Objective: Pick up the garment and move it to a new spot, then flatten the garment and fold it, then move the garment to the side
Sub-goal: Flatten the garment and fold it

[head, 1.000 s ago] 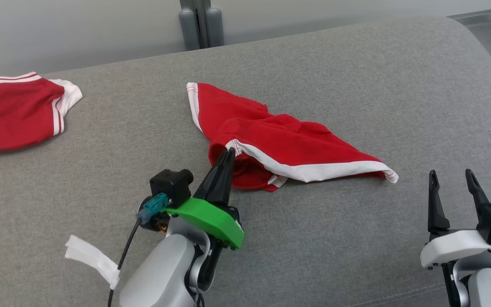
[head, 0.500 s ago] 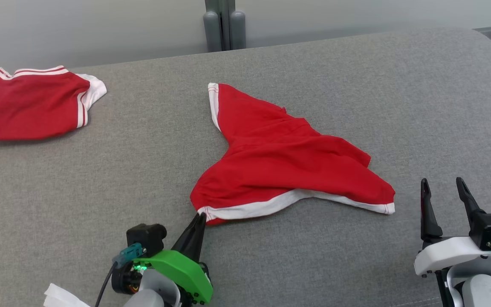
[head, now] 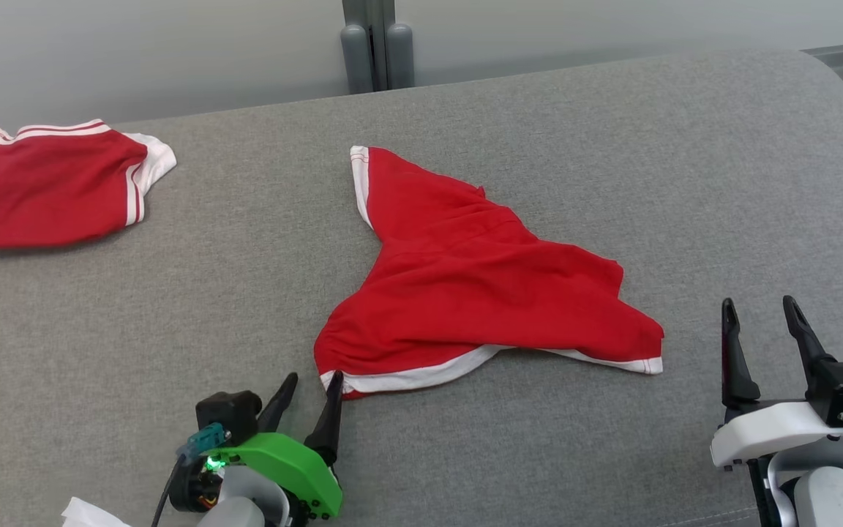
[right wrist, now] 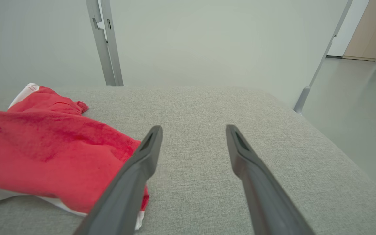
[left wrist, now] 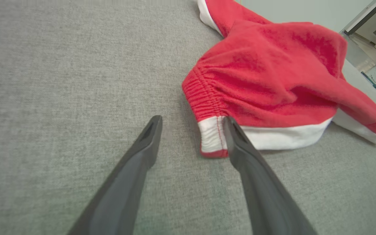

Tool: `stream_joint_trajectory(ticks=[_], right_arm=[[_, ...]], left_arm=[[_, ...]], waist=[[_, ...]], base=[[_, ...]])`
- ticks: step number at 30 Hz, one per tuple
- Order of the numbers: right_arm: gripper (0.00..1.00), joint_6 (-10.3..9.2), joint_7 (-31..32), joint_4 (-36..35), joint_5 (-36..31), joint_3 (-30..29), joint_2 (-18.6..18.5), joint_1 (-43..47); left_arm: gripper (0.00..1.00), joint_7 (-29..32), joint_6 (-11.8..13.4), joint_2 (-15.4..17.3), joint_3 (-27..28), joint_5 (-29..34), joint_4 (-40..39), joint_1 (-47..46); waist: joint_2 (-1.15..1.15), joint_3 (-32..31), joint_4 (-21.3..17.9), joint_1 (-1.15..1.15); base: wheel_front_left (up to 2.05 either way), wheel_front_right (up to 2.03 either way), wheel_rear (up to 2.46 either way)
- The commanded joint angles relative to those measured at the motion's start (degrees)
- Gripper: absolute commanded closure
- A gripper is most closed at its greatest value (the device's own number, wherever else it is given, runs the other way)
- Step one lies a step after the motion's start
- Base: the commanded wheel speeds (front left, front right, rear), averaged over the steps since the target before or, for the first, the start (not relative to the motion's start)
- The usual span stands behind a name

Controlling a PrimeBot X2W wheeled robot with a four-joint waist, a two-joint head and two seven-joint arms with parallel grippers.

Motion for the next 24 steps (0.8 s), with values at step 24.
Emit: stream_joint_trajectory(ticks=[24], right_arm=[[0.0, 0.01, -0.18, -2.09, 4.94, 7.71, -0.08, 0.99]], left_arm=[[0.0, -0.45, 2.0, -4.07, 21.18, 21.67, -17.75, 11.92]], waist=[[0.0, -7.95, 4.22, 0.0]], base=[[0.0, 0.0, 0.0]])
